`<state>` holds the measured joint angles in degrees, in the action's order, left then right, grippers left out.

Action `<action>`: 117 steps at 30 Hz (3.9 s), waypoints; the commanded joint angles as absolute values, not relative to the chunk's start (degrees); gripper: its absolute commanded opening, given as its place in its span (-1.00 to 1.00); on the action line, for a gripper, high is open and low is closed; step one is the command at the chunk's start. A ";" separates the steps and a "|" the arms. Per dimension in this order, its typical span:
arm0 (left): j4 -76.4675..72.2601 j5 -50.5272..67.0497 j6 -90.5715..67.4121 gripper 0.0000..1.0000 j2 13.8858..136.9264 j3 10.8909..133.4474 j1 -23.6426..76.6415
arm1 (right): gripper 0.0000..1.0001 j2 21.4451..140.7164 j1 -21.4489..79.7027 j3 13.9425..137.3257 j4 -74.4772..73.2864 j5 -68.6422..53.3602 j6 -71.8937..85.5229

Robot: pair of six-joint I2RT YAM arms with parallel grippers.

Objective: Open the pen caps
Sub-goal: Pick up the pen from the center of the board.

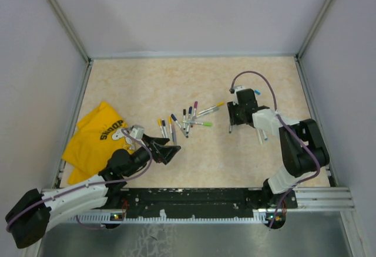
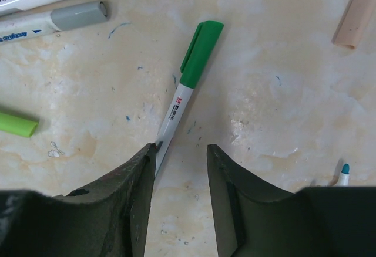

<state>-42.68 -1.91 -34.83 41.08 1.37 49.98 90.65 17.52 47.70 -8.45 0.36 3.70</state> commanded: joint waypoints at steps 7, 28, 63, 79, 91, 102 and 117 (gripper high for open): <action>-44.44 -0.98 -35.68 0.99 40.81 1.05 49.82 | -0.30 91.04 18.63 50.18 -5.91 2.33 3.16; -44.63 -0.53 -36.03 0.99 41.44 1.23 49.76 | -0.33 92.79 18.67 51.22 -8.64 1.73 1.60; -44.74 0.26 -36.74 0.99 42.57 2.02 49.81 | -0.31 93.60 18.71 52.18 -11.42 3.66 -0.02; -45.13 0.87 -36.91 0.99 42.85 2.11 49.78 | -0.41 92.86 18.20 51.79 -13.21 4.82 -1.47; -45.00 0.97 -36.80 0.99 42.92 2.61 49.75 | -0.42 92.77 17.74 52.04 -14.84 4.67 -3.12; -45.51 1.41 -36.89 0.99 44.35 3.25 49.75 | -0.42 93.12 17.38 52.70 -16.38 5.04 -4.11; -45.50 1.80 -37.24 0.99 44.14 3.07 49.76 | -0.41 92.77 16.56 52.91 -17.89 4.01 -5.45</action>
